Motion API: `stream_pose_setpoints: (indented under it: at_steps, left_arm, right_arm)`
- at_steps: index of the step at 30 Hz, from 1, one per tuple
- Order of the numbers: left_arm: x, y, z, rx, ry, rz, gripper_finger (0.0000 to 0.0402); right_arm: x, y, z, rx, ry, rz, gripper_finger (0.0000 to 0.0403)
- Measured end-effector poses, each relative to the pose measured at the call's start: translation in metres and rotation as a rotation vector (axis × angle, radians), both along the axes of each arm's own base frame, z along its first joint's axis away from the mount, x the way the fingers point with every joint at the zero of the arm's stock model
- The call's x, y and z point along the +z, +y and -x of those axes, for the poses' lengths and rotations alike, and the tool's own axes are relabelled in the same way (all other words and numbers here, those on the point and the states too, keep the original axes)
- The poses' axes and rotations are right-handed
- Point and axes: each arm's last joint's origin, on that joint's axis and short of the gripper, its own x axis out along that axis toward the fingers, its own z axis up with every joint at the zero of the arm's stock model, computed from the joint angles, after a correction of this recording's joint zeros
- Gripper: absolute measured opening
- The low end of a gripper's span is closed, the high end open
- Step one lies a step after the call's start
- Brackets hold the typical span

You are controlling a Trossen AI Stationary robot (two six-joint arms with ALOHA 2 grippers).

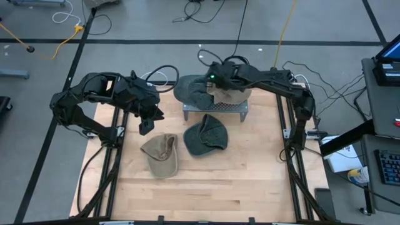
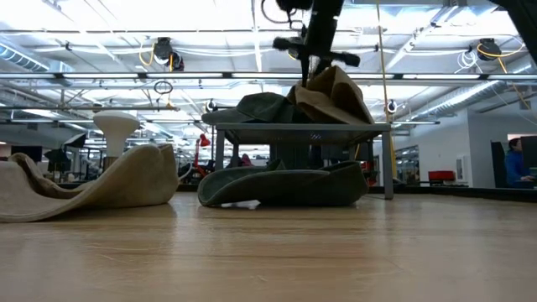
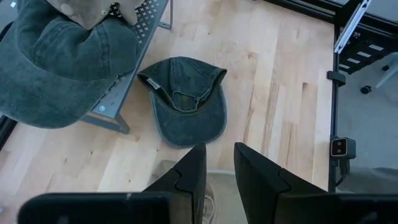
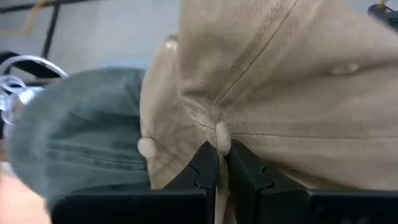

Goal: Pick & Place hat
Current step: Stack the right brown cap on top of the brown cap on the shelf

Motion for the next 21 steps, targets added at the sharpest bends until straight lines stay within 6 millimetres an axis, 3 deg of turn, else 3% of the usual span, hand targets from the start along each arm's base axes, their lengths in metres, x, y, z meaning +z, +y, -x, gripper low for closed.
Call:
stream_pose_setpoints:
  at_steps: [9,15,21]
  left_arm:
    - [0.0,0.0,0.0,0.0,0.0,0.0,0.0085]
    - [0.0,0.0,0.0,0.0,0.0,0.0,0.0085]
    - [0.0,0.0,0.0,0.0,0.0,0.0,0.0085]
  right_arm:
    - [-0.03,-0.01,-0.02,0.04,0.073,-0.023,0.0012]
    - [-0.031,-0.014,-0.019,0.047,0.071,-0.033,0.0017]
    - [-0.032,-0.016,-0.019,0.078,0.077,-0.05,0.0056]
